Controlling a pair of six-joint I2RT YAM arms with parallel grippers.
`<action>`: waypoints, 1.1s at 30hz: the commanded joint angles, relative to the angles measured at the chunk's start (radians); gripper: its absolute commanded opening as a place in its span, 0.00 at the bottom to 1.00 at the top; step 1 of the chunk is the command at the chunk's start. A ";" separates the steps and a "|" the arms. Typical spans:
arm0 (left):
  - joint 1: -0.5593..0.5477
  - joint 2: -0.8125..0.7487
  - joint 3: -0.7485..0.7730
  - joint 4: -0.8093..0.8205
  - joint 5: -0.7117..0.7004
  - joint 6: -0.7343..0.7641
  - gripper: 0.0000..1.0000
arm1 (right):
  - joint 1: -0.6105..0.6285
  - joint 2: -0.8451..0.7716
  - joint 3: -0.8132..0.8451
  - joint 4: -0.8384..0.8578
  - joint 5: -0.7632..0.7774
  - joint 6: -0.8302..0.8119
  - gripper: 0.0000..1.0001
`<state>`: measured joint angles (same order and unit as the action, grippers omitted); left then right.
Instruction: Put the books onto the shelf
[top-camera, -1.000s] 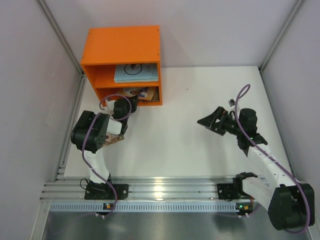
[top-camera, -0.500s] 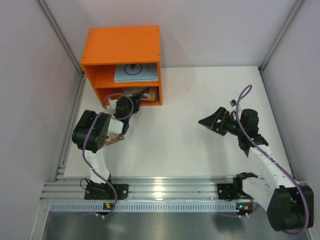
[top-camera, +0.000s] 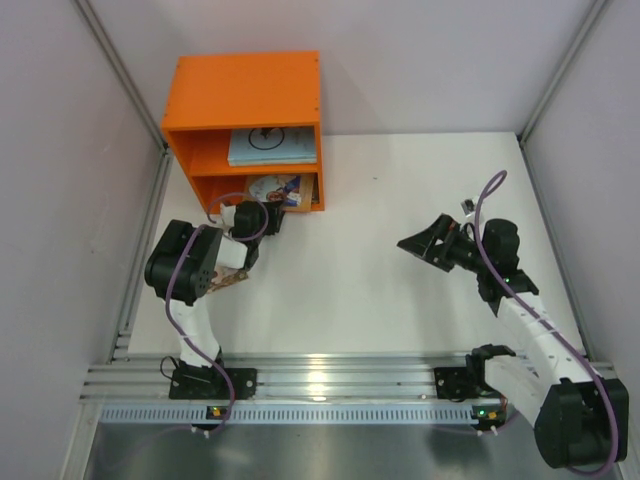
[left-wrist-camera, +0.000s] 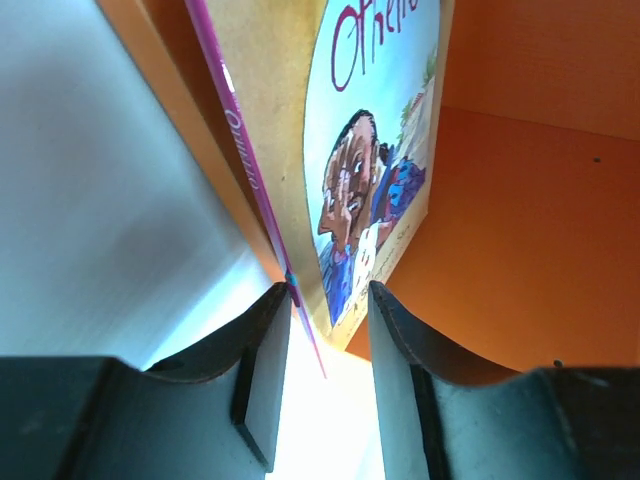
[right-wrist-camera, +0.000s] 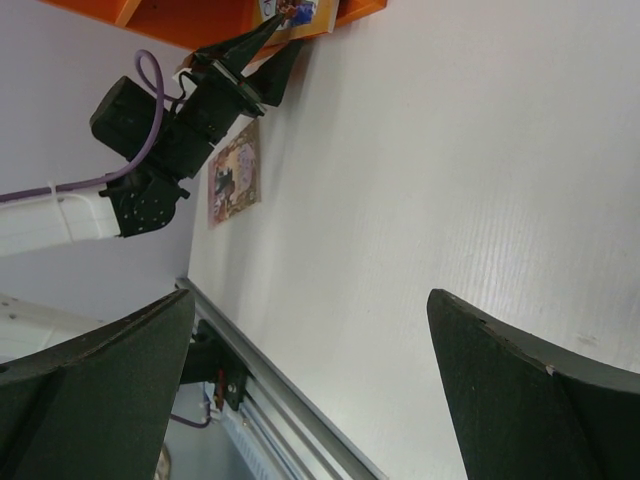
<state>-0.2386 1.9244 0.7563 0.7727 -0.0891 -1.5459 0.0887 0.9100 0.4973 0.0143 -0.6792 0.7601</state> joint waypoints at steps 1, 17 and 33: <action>-0.004 -0.027 -0.008 -0.006 0.008 -0.002 0.41 | -0.015 -0.022 0.000 0.024 -0.005 -0.008 1.00; -0.005 0.001 0.058 -0.027 0.031 0.032 0.22 | -0.020 -0.016 0.006 0.016 -0.002 -0.018 1.00; -0.039 0.027 0.112 -0.035 0.014 0.020 0.06 | -0.024 0.003 0.007 0.018 0.000 -0.025 1.00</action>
<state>-0.2611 1.9404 0.8375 0.7231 -0.0681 -1.5219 0.0799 0.9070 0.4973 0.0063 -0.6785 0.7582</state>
